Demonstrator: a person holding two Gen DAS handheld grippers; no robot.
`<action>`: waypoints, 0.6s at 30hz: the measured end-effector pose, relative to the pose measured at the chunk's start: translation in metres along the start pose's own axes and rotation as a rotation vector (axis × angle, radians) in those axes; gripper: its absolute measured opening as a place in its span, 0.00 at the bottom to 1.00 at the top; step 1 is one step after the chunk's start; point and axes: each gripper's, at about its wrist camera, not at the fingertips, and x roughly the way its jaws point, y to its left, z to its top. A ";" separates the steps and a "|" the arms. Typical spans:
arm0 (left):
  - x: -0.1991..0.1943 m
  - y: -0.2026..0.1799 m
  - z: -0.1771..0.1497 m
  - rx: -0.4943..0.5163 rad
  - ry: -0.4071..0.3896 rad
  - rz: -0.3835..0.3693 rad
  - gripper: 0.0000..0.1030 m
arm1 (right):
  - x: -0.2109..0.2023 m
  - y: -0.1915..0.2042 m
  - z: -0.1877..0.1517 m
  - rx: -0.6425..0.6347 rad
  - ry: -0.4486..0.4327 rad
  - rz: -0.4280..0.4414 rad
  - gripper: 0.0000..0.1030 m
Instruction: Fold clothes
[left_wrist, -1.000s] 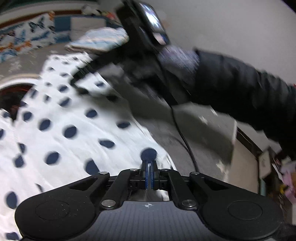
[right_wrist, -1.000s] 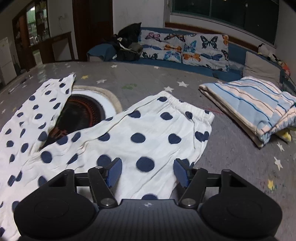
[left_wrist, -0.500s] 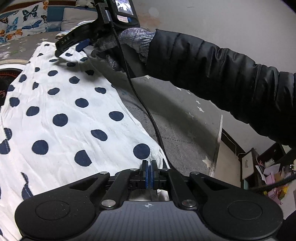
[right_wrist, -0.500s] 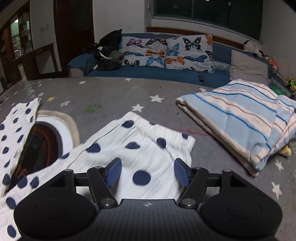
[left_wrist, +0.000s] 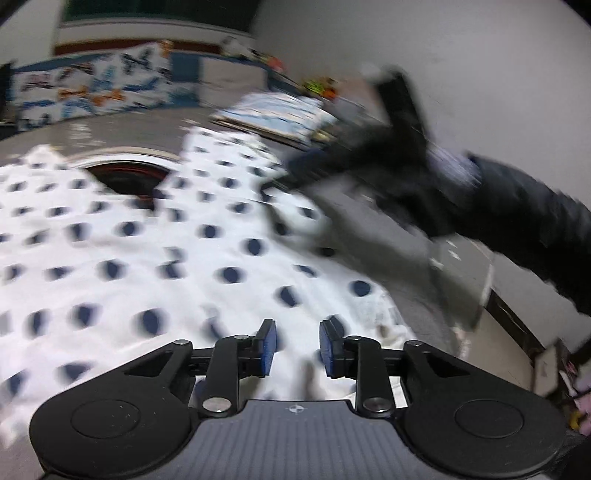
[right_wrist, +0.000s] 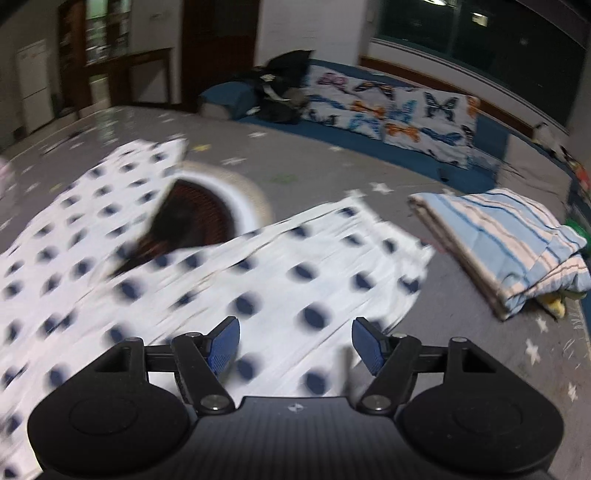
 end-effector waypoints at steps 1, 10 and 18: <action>-0.008 0.005 -0.002 -0.016 -0.013 0.030 0.31 | -0.007 0.008 -0.005 -0.013 0.000 0.014 0.69; -0.078 0.042 -0.040 -0.212 -0.115 0.272 0.33 | -0.070 0.073 -0.058 -0.078 -0.039 0.112 0.73; -0.091 0.050 -0.067 -0.317 -0.093 0.301 0.33 | -0.108 0.119 -0.087 -0.135 -0.069 0.193 0.73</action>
